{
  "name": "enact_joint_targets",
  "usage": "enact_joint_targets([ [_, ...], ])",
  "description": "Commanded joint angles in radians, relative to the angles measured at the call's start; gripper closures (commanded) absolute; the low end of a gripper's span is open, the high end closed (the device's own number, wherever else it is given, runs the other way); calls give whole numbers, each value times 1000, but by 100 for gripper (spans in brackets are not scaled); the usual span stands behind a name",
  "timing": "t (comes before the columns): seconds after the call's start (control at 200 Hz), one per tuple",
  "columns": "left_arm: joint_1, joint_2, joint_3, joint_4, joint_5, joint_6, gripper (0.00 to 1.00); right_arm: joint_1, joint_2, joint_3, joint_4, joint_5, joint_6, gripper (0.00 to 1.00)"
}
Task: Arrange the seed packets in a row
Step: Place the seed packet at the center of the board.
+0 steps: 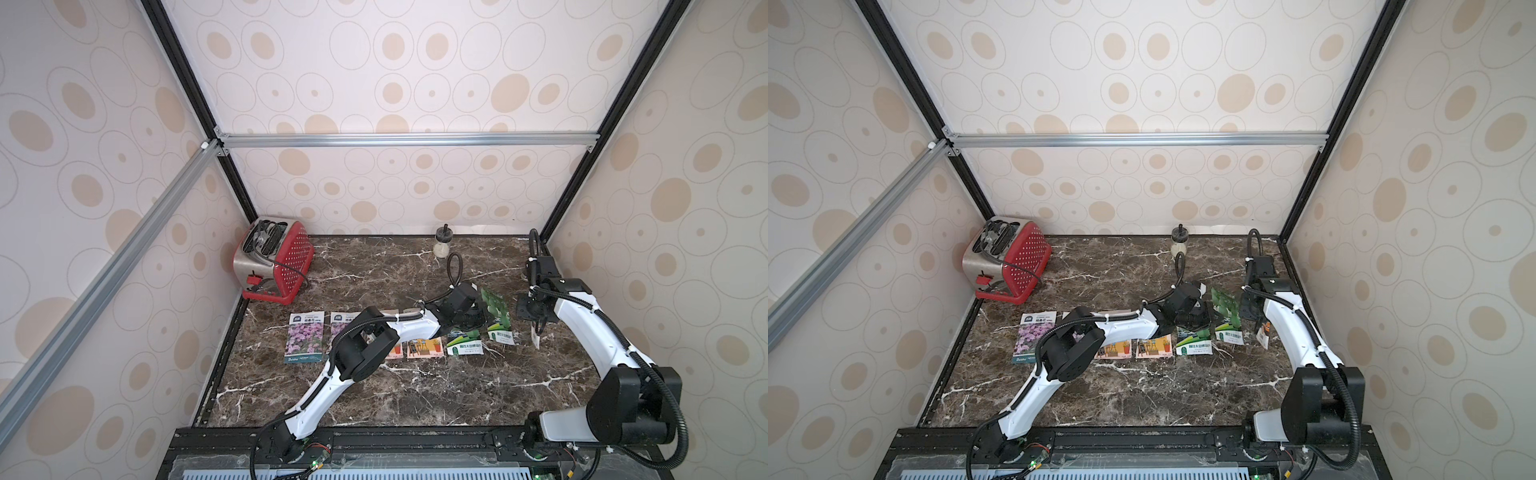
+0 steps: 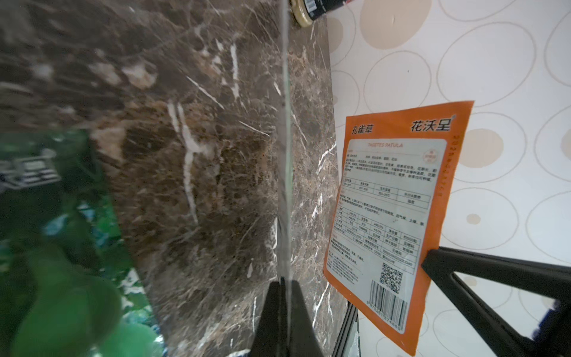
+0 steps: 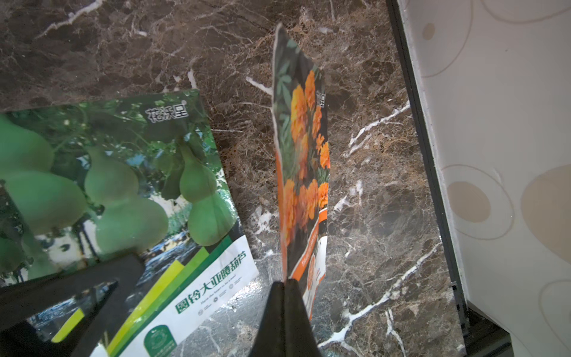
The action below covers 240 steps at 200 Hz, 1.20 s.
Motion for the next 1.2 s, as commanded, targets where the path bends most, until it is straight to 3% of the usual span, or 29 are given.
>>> enact_joint_targets([
  [0.0,-12,39,74,-39,-12,-39,100,-8,-27,0,-22,-2,-15,100],
  [0.421,-25,90,123,-116,-15,-45,100,-15,-41,-8,0,-39,-15,100],
  [0.511,-27,83,122,-127,-18,-40,82,-16,-42,-12,5,-45,-15,100],
  [0.711,-26,41,132,-158,-25,6,63,-20,-46,-12,10,-56,-16,100],
  [0.876,-27,3,167,-218,-18,74,41,-31,-53,-14,13,-68,-15,100],
  [1.197,-26,-109,149,-284,-33,162,23,-36,-53,-10,10,-75,-18,100],
])
